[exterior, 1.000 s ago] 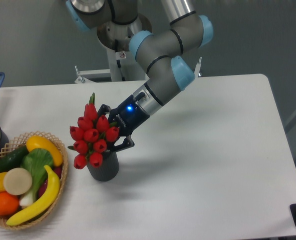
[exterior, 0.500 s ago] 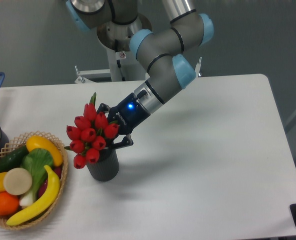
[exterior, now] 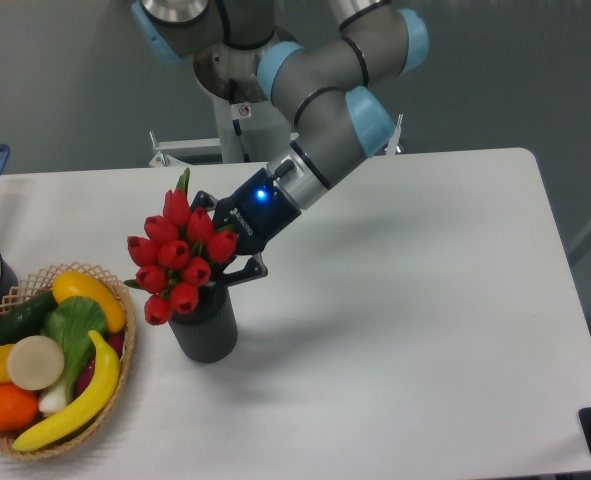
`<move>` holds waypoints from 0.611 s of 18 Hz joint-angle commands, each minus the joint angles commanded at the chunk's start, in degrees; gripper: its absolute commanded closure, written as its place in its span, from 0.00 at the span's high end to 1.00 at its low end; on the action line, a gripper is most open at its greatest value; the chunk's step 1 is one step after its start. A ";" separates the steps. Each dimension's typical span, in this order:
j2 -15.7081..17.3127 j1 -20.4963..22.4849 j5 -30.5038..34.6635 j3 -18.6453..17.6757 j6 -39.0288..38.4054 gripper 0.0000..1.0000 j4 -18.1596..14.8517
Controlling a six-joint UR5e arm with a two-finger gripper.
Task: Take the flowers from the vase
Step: 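Lift the gripped tulips straight up out of the grey vase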
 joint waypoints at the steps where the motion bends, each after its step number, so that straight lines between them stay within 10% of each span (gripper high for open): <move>1: 0.27 0.26 0.00 0.53 -1.14 0.41 0.00; 11: 3.08 1.14 -0.18 4.39 -8.17 0.41 0.09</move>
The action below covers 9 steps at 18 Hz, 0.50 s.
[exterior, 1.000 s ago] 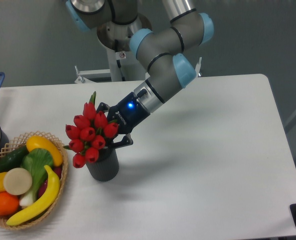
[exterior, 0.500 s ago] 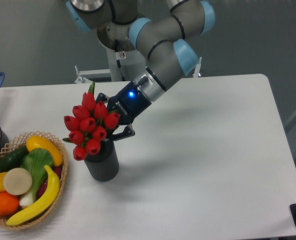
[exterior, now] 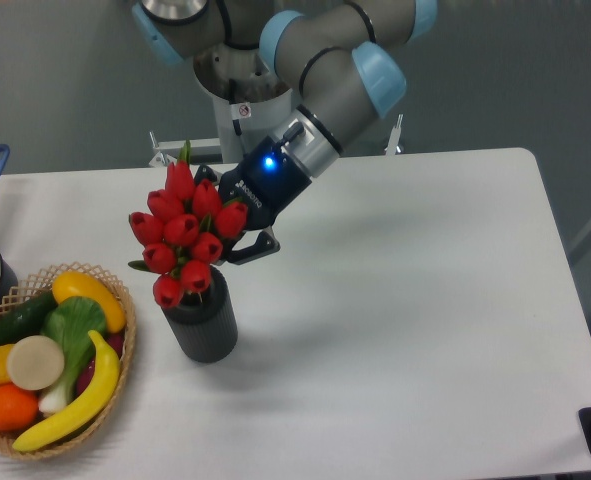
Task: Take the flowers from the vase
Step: 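Lift the gripped tulips straight up out of the grey vase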
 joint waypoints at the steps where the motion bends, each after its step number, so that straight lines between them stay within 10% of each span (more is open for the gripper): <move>1: 0.09 0.09 0.00 0.88 -1.14 0.41 0.00; 9: 0.53 2.19 -3.77 5.80 -5.37 0.41 -0.09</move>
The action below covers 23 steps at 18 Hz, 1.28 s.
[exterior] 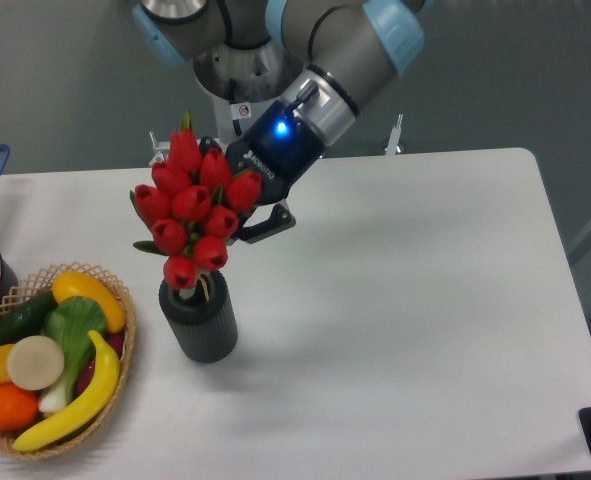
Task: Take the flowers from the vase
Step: 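Lift the gripped tulips straight up out of the grey vase, then carry the tulip bunch up and away from the vase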
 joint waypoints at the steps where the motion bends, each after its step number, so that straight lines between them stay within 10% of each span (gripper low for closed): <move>1: 0.00 0.35 0.08 1.40 -1.66 0.41 -0.09; 23: -3.33 21.61 13.17 5.54 3.51 0.41 0.53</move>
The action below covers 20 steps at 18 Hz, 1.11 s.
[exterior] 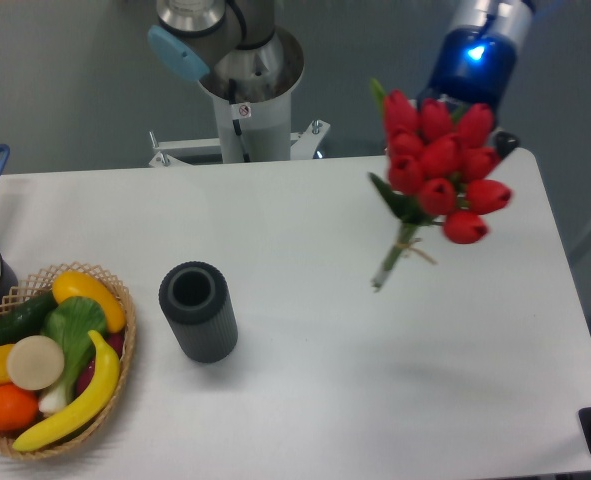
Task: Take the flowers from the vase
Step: 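Carry the tulip bunch up and away from the vase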
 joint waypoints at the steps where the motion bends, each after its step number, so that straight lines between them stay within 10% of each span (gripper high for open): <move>1: -0.97 0.53 0.00 0.53 0.44 0.41 0.00; 20: -4.40 3.96 0.00 0.97 3.87 0.41 0.00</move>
